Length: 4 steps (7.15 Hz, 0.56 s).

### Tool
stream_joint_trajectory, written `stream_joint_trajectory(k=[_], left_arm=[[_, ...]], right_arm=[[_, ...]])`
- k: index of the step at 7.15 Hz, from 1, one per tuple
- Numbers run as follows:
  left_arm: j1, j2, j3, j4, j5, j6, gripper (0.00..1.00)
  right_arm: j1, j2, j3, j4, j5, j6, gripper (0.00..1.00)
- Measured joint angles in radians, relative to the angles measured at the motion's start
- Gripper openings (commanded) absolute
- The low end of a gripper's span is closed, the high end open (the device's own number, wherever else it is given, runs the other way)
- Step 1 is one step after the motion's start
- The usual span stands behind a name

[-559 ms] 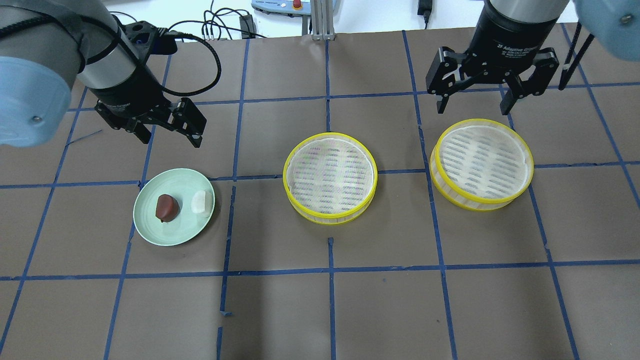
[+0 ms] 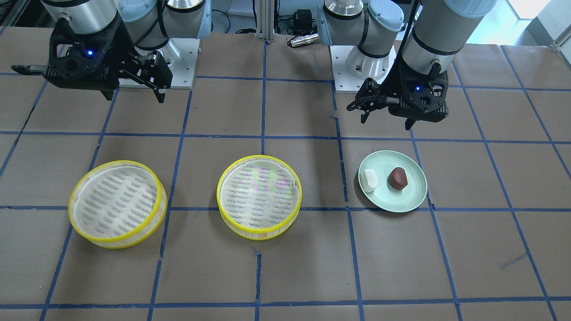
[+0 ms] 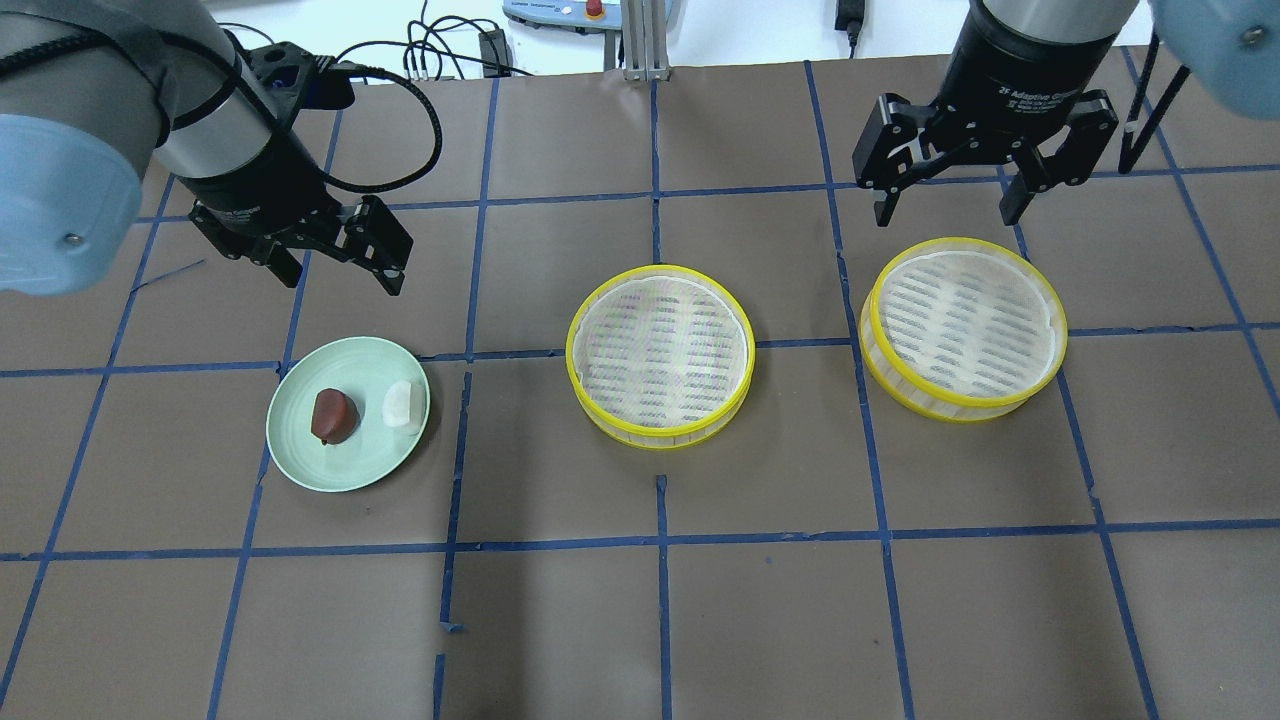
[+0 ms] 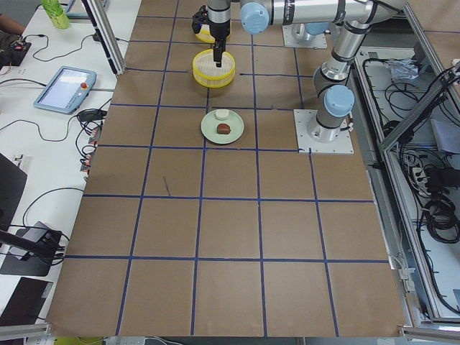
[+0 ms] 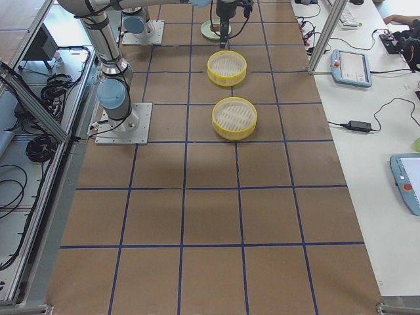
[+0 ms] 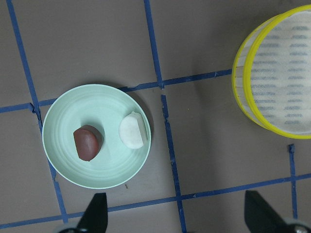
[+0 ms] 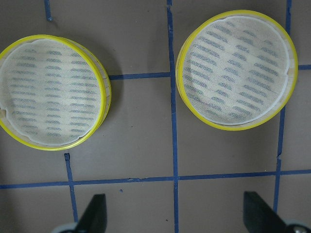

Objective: Stack buns with steamer

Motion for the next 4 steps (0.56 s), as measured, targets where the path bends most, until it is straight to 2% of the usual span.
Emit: stream_joint_trajectory(k=[2,4], left_arm=[[0.000,-0.004,-0.002,-0.001,0.002,0.002,1.00],[0.012,-0.029,-0.057,0.022,0.010,0.009,1.00]], right_arm=[[-0.023,0.030,-0.008,-0.016,0.000,-0.007,0.98],[-0.116,0.095,-0.002,-0.076,-0.009,-0.090,0.95]])
